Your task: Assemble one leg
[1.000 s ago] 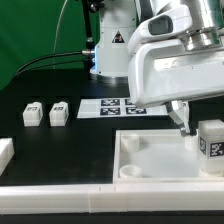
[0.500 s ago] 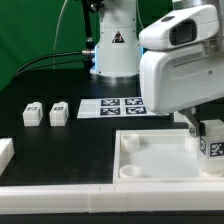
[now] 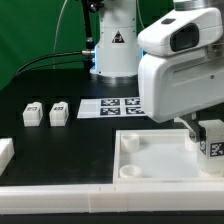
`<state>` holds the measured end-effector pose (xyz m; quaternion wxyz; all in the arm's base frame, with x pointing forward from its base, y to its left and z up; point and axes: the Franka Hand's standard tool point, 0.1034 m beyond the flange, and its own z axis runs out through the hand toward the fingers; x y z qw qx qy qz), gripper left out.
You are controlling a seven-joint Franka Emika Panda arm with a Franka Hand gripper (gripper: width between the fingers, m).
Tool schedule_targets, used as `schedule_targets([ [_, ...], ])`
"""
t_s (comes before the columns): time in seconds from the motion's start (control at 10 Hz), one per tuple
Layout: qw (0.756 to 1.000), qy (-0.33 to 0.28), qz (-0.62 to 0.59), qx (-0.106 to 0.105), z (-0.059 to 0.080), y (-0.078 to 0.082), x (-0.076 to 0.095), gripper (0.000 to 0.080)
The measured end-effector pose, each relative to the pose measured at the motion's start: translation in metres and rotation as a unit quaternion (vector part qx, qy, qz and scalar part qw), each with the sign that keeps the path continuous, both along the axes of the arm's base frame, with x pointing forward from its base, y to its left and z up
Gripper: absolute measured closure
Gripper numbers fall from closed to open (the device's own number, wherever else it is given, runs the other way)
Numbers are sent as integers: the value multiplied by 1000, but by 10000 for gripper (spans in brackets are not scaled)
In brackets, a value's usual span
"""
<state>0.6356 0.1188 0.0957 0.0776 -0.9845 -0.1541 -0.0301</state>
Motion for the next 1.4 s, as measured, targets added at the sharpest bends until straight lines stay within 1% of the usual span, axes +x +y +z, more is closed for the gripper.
schedule_targets([
  [0.1,1000,0,0,0,0,0,0,150],
  [0.2,1000,-5,-11,-1,-2,-4,1,150],
  [0.3,1000,-6,-15,-3,-5,-9,0,150],
  [0.4,1000,-5,-15,-4,-6,-11,-3,150],
  [0.6,1000,-7,-17,-5,-11,-14,-8,150],
  [0.8,1000,-9,-16,-5,-13,-14,-8,150],
  [1.0,1000,-7,-15,-5,-15,-13,-9,416],
  [1.1,1000,-7,-15,-5,-15,-13,-9,416],
  [1.2,1000,-7,-15,-5,-15,-13,-9,508],
  [1.4,1000,-6,-20,-4,-15,-13,-9,508],
])
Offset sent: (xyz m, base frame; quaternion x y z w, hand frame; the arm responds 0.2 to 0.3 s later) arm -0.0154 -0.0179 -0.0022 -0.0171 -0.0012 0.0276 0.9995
